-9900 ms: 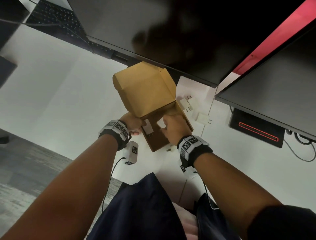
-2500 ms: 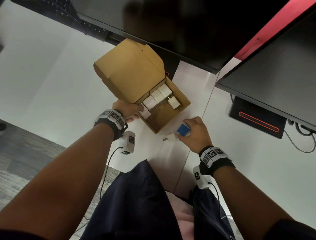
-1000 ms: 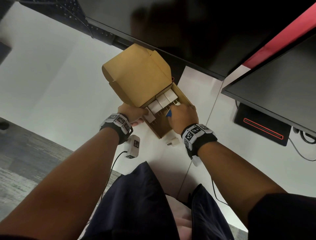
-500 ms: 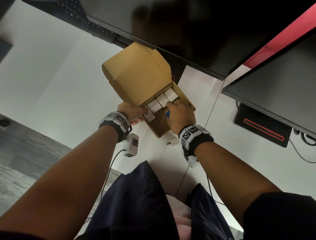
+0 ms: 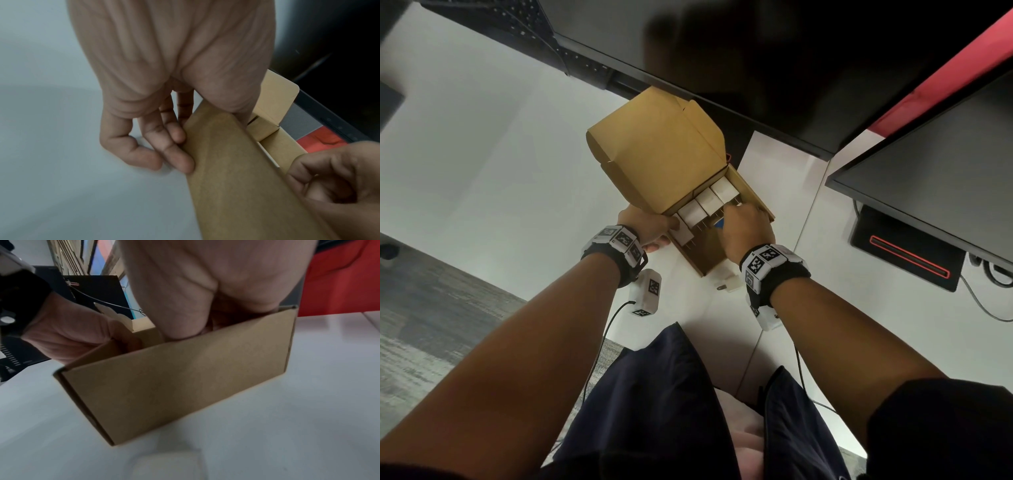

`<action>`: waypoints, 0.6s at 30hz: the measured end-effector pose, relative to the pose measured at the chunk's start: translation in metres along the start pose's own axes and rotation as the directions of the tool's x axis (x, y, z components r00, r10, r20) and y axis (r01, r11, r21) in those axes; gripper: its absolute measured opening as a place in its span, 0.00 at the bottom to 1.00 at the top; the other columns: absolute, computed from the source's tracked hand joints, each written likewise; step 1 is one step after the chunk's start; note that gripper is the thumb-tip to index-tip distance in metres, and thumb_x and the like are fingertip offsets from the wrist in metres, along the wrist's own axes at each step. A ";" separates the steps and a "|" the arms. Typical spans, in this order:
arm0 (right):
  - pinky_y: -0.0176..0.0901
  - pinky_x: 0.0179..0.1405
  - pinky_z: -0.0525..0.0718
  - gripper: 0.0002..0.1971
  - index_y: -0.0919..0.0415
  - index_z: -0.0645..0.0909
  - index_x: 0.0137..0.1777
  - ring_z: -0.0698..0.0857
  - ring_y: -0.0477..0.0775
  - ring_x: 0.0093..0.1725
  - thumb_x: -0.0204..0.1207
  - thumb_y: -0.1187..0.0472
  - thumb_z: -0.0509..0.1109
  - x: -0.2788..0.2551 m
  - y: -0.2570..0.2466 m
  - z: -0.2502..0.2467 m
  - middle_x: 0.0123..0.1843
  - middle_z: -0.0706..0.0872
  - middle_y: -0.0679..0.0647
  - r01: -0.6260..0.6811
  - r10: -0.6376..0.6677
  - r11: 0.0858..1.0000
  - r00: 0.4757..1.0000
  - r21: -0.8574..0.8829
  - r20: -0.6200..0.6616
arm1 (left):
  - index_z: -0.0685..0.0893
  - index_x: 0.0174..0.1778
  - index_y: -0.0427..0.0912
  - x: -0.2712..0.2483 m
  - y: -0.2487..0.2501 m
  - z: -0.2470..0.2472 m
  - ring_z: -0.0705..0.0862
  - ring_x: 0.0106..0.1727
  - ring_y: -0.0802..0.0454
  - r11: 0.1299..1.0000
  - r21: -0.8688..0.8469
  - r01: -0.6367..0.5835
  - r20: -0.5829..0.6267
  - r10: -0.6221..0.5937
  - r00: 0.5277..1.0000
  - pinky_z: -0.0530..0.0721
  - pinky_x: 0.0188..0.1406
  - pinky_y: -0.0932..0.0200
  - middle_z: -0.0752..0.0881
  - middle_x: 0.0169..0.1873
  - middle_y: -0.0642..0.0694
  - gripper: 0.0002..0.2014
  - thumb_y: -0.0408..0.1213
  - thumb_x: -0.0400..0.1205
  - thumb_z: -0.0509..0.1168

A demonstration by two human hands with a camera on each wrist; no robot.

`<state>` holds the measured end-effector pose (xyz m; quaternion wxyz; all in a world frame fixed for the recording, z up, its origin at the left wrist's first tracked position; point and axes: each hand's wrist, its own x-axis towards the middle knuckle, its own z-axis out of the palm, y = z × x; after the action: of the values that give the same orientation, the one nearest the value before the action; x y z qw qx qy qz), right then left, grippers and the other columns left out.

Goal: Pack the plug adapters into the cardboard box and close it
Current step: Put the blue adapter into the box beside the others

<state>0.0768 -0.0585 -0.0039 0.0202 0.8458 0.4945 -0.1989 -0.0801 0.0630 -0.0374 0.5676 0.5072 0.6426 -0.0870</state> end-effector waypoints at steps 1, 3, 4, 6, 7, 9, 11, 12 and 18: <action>0.51 0.46 0.88 0.06 0.65 0.86 0.49 0.91 0.63 0.47 0.82 0.62 0.73 0.000 0.001 0.000 0.44 0.91 0.61 0.000 0.000 1.000 1.000 -0.002 0.003 | 0.89 0.61 0.39 0.000 0.000 0.000 0.94 0.33 0.54 1.000 0.002 -0.001 0.003 0.001 1.000 0.90 0.27 0.62 0.96 0.42 0.42 0.19 0.41 0.76 0.80; 0.47 0.41 0.84 0.07 0.65 0.86 0.49 0.91 0.61 0.46 0.82 0.60 0.73 0.000 0.002 0.001 0.44 0.91 0.61 -0.002 0.002 1.000 1.000 -0.004 0.004 | 0.89 0.61 0.39 0.001 0.000 0.001 0.95 0.34 0.54 1.000 0.002 0.001 0.008 -0.001 1.000 0.91 0.27 0.62 0.97 0.44 0.41 0.20 0.41 0.76 0.80; 0.46 0.39 0.83 0.07 0.65 0.86 0.49 0.91 0.61 0.46 0.83 0.60 0.73 0.001 0.003 0.002 0.44 0.90 0.61 -0.002 0.002 1.000 1.000 0.005 0.002 | 0.89 0.62 0.39 0.001 0.000 0.001 0.95 0.33 0.55 1.000 0.000 0.001 0.009 -0.001 1.000 0.90 0.26 0.62 0.97 0.44 0.41 0.20 0.41 0.75 0.80; 0.46 0.39 0.82 0.08 0.65 0.85 0.52 0.91 0.61 0.47 0.83 0.59 0.72 0.001 0.003 0.000 0.45 0.90 0.61 0.004 -0.004 1.000 1.000 0.030 0.005 | 0.89 0.62 0.39 0.001 0.000 0.000 0.95 0.31 0.56 1.000 -0.004 0.000 0.005 0.000 1.000 0.88 0.24 0.64 0.97 0.44 0.42 0.21 0.42 0.75 0.80; 0.47 0.40 0.83 0.10 0.65 0.85 0.53 0.90 0.60 0.47 0.83 0.57 0.72 0.000 0.004 -0.003 0.46 0.89 0.61 0.014 -0.014 0.998 1.000 0.057 -0.004 | 0.89 0.62 0.40 0.001 0.000 0.000 0.95 0.31 0.57 1.000 -0.001 -0.001 0.006 0.001 1.000 0.87 0.24 0.64 0.97 0.44 0.42 0.21 0.42 0.75 0.80; 0.52 0.42 0.89 0.14 0.64 0.83 0.54 0.87 0.58 0.45 0.84 0.51 0.70 -0.005 0.005 -0.007 0.44 0.88 0.59 0.083 -0.077 0.986 0.996 0.148 -0.044 | 0.89 0.61 0.40 0.002 -0.001 -0.001 0.95 0.31 0.57 1.000 0.013 -0.003 0.011 0.002 1.000 0.87 0.25 0.64 0.97 0.45 0.42 0.21 0.43 0.74 0.80; 0.54 0.38 0.90 0.14 0.61 0.81 0.52 0.85 0.56 0.40 0.83 0.49 0.69 -0.017 0.009 -0.010 0.41 0.86 0.56 0.199 -0.179 0.953 0.978 0.228 -0.106 | 0.90 0.61 0.40 0.003 0.000 -0.001 0.95 0.31 0.56 1.000 0.020 -0.002 0.020 0.002 1.000 0.87 0.25 0.63 0.97 0.44 0.42 0.21 0.43 0.74 0.80; 0.54 0.36 0.89 0.12 0.60 0.81 0.51 0.84 0.54 0.38 0.83 0.49 0.68 -0.024 0.012 -0.011 0.40 0.85 0.54 0.249 -0.222 0.936 0.966 0.248 -0.132 | 0.90 0.61 0.40 0.003 0.000 -0.001 0.95 0.31 0.55 1.000 0.020 0.000 0.021 -0.001 1.000 0.87 0.24 0.63 0.97 0.44 0.42 0.21 0.43 0.74 0.81; 0.44 0.28 0.78 0.13 0.57 0.79 0.47 0.76 0.51 0.29 0.79 0.47 0.72 -0.079 0.048 0.007 0.32 0.75 0.44 0.280 -0.252 0.914 0.959 0.294 -0.129 | 0.90 0.55 0.39 -0.001 0.003 0.000 0.93 0.34 0.52 1.000 0.018 0.002 0.005 -0.002 1.000 0.88 0.24 0.63 0.93 0.35 0.44 0.16 0.39 0.74 0.81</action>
<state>0.0810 -0.1498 0.0095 -0.1615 0.7713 0.5681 -0.2371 -0.0783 0.0635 -0.0353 0.5645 0.5113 0.6410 -0.0947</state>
